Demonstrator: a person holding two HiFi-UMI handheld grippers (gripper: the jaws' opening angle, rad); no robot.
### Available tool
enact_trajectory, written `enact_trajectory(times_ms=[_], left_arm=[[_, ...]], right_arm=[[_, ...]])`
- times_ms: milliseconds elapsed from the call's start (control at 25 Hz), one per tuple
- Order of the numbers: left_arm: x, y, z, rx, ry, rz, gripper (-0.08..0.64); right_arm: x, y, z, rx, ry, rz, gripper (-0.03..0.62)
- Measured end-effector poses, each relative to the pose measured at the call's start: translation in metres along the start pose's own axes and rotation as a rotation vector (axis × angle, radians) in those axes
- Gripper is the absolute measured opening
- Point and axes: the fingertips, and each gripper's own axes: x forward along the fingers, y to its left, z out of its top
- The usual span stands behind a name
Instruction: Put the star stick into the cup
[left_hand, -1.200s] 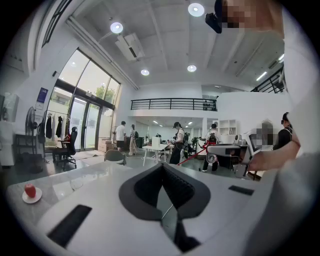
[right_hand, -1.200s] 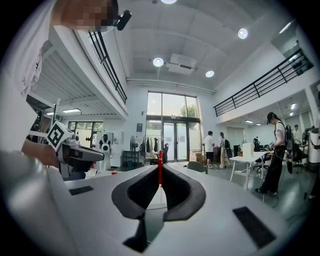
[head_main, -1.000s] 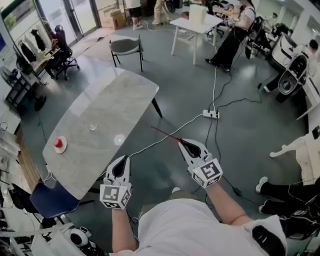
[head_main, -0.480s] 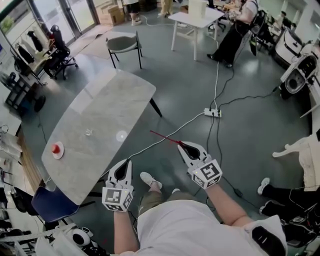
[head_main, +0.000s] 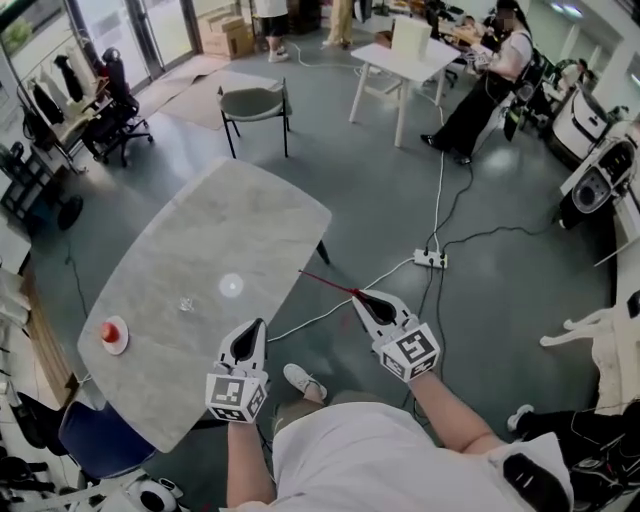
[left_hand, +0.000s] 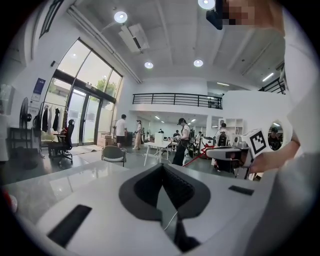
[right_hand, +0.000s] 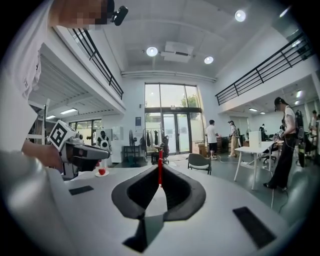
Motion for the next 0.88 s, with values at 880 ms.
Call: enact_trajectory(times_ms=[880], left_arm=[[-0.003, 0.219, 0.000, -0.133, 0.031, 0.353, 0.002]], right_arm=[[0.269, 0.023, 0.041, 0.018, 0.043, 0.323, 0.026]])
